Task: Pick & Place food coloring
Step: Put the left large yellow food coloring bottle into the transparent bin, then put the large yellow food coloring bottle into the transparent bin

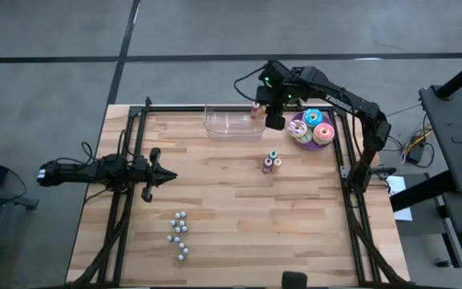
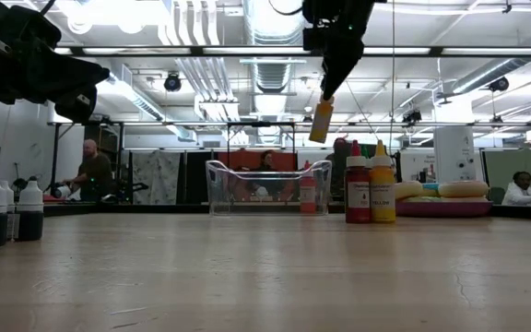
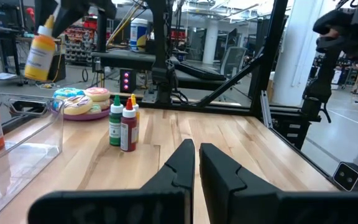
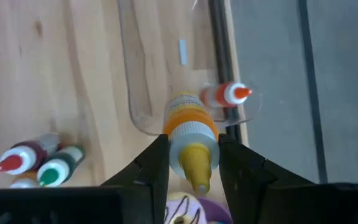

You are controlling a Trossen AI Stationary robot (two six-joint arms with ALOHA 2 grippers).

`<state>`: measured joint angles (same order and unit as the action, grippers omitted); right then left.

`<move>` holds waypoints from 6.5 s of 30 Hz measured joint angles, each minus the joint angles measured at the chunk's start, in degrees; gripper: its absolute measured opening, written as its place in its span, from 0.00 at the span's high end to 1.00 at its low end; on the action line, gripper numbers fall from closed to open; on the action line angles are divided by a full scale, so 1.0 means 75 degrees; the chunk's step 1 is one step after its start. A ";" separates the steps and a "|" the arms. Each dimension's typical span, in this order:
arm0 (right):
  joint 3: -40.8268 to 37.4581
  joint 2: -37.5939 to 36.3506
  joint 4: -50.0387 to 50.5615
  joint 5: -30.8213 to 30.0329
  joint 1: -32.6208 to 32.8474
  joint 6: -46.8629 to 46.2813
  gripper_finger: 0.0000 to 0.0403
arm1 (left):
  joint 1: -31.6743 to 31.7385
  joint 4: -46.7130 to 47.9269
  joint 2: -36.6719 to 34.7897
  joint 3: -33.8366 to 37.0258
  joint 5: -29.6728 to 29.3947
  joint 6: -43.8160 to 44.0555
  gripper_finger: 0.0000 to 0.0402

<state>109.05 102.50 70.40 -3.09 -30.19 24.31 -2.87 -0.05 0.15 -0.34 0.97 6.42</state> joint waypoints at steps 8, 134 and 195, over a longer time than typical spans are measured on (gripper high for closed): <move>0.0007 0.0032 -0.0119 0.0005 -0.0415 0.0066 0.73 | 0.0000 0.0000 0.0002 -0.0003 0.0000 0.0000 1.00; 0.2284 0.2289 0.1464 0.0902 -0.0665 0.0328 0.59 | 0.0000 -0.0052 -0.0001 0.0000 0.0000 0.0000 1.00; -0.3854 -0.2250 -0.0032 0.0189 0.2560 -0.4365 0.51 | -0.0003 -0.0050 -0.0001 -0.0002 0.0000 0.0000 1.00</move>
<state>80.14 85.62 70.15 -1.68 -10.98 -8.43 -2.90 -0.43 0.14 -0.35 0.97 6.42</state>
